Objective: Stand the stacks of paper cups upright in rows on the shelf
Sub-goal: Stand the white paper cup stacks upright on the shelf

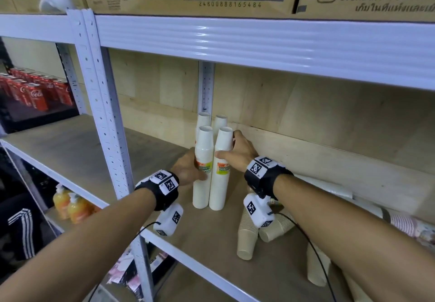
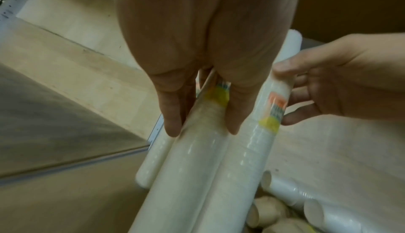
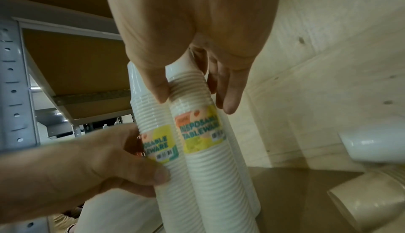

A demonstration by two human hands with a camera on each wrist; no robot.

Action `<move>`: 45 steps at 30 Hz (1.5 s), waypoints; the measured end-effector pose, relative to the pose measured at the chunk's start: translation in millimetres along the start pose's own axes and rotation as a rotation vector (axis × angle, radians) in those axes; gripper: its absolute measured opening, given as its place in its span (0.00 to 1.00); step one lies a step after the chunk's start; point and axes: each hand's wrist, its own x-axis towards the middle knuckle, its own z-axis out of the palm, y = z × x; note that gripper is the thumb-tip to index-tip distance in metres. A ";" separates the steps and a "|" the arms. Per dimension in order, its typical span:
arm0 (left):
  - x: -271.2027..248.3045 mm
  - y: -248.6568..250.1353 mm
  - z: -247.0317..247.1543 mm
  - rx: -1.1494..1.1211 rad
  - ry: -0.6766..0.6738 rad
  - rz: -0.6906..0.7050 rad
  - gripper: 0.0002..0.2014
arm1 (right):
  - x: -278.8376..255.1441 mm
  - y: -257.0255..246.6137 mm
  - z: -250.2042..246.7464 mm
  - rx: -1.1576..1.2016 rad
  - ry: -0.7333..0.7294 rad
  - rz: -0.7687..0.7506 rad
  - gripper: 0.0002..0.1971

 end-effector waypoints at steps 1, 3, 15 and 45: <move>0.7 7.2 -6.3 -0.009 0.010 0.018 0.33 | 1.2 -3.5 -3.3 -0.006 0.011 -0.015 0.27; 1.9 23.5 -20.3 0.000 0.043 0.055 0.35 | 2.9 -10.1 -9.9 0.006 0.039 -0.046 0.27; 3.7 94.6 -65.2 0.121 0.070 0.160 0.17 | 14.9 -30.7 -30.9 -0.187 -0.004 -0.163 0.25; 20.9 94.5 -89.3 0.304 0.157 0.166 0.17 | 34.6 -36.2 -20.8 -0.185 0.069 -0.187 0.18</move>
